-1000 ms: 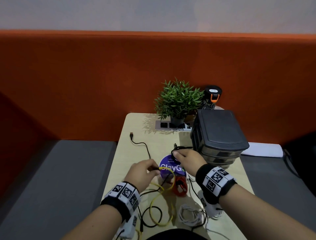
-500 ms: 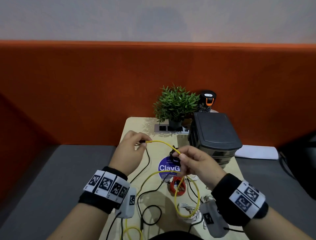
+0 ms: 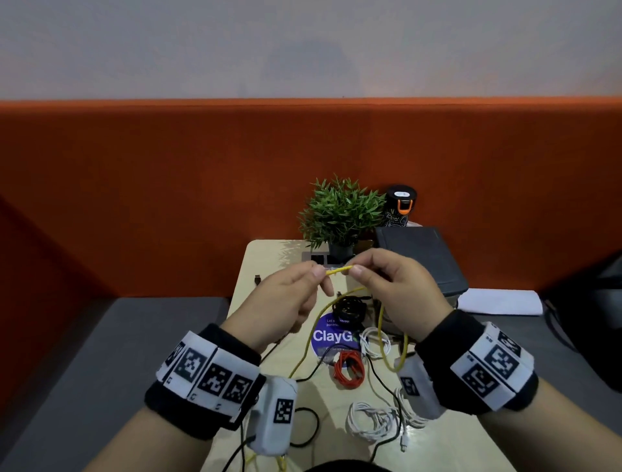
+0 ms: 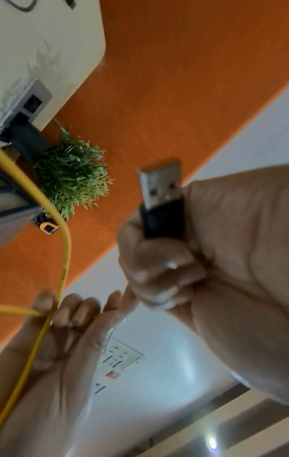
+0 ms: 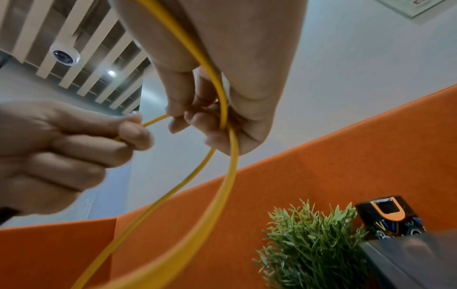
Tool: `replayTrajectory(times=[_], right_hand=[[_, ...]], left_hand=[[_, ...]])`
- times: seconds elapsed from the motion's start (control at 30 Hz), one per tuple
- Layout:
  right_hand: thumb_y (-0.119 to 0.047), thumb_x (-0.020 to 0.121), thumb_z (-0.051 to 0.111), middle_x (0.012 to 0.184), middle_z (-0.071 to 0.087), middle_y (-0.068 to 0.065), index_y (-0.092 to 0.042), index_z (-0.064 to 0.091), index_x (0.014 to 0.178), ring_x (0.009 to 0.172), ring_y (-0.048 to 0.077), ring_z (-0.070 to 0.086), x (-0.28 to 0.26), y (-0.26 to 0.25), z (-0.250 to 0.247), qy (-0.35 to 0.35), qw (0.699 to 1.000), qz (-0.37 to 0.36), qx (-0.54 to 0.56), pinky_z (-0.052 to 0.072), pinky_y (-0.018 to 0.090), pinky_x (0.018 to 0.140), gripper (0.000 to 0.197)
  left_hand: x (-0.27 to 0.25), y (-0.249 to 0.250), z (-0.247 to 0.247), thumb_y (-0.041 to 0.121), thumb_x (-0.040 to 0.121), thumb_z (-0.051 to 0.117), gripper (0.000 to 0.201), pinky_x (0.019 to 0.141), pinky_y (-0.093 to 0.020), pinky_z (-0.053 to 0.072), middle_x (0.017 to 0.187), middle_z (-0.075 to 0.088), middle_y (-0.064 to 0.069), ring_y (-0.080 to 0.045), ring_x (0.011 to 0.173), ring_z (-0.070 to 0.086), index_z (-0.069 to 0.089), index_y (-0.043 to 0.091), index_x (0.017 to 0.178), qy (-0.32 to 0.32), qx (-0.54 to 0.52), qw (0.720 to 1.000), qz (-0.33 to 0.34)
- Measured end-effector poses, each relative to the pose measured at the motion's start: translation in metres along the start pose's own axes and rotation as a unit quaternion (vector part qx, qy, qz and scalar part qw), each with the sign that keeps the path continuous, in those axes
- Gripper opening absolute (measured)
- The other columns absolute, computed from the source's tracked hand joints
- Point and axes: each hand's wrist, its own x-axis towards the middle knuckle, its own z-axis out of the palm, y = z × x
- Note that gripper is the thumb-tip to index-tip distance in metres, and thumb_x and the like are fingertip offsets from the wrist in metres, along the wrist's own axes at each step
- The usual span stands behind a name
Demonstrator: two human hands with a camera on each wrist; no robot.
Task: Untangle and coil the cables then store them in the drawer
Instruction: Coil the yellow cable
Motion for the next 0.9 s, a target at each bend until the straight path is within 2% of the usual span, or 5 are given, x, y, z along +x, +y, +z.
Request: replayTrajectory(times=[0.23, 0.47, 0.57, 0.67, 0.9], right_hand=[[-0.019, 0.089, 0.064, 0.073, 0.063, -0.006, -0.039, 0.062, 0.082, 0.07, 0.01, 0.06, 0.002, 0.011, 0.006, -0.051, 0.998, 0.007, 0.031, 0.051, 0.028, 0.07, 0.022], [-0.015, 0.097, 0.051, 0.07, 0.066, -0.001, -0.035, 0.06, 0.092, 0.072, 0.014, 0.064, -0.011, 0.019, 0.023, -0.135, 0.99, 0.046, 0.018, 0.051, 0.039, 0.079, 0.022], [-0.012, 0.1, 0.042, 0.056, 0.053, -0.001, -0.036, 0.062, 0.096, 0.055, 0.013, 0.056, -0.018, 0.016, 0.028, -0.169, 0.981, 0.067, 0.062, 0.048, 0.028, 0.063, 0.03], [-0.017, 0.101, 0.042, 0.049, 0.038, -0.004, -0.033, 0.061, 0.102, 0.041, 0.01, 0.038, -0.021, 0.013, 0.027, -0.18, 0.977, 0.078, 0.088, 0.037, 0.019, 0.044, 0.024], [-0.033, 0.099, 0.044, 0.07, 0.052, -0.004, -0.035, 0.058, 0.1, 0.06, 0.006, 0.046, -0.019, 0.015, 0.027, -0.201, 0.977, 0.071, -0.017, 0.042, 0.027, 0.06, 0.014]], left_hand=[[0.0, 0.016, -0.001, 0.017, 0.088, 0.046, 0.031, 0.047, -0.022, 0.043, 0.07, 0.064, -0.006, -0.013, 0.053, 0.052, 0.074, 0.006, 0.09, -0.068, -0.239, 0.962, 0.116], [0.005, 0.032, -0.003, 0.012, 0.09, 0.04, 0.033, 0.045, -0.017, 0.038, 0.074, 0.063, -0.001, -0.006, 0.049, 0.043, 0.06, 0.001, 0.113, -0.04, -0.292, 0.944, 0.151], [0.008, 0.034, -0.002, 0.013, 0.09, 0.038, 0.03, 0.069, -0.025, 0.057, 0.101, 0.071, -0.01, -0.015, 0.082, 0.068, 0.054, 0.0, 0.111, -0.037, -0.286, 0.944, 0.158], [0.01, 0.033, 0.001, 0.013, 0.091, 0.037, 0.027, 0.098, -0.036, 0.048, 0.124, 0.062, -0.018, -0.028, 0.117, 0.059, 0.052, -0.001, 0.108, -0.04, -0.285, 0.943, 0.168], [0.015, 0.028, 0.008, 0.007, 0.097, 0.035, 0.022, 0.108, -0.035, 0.038, 0.132, 0.057, -0.014, -0.022, 0.125, 0.052, 0.054, -0.001, 0.106, -0.04, -0.22, 0.955, 0.196]])
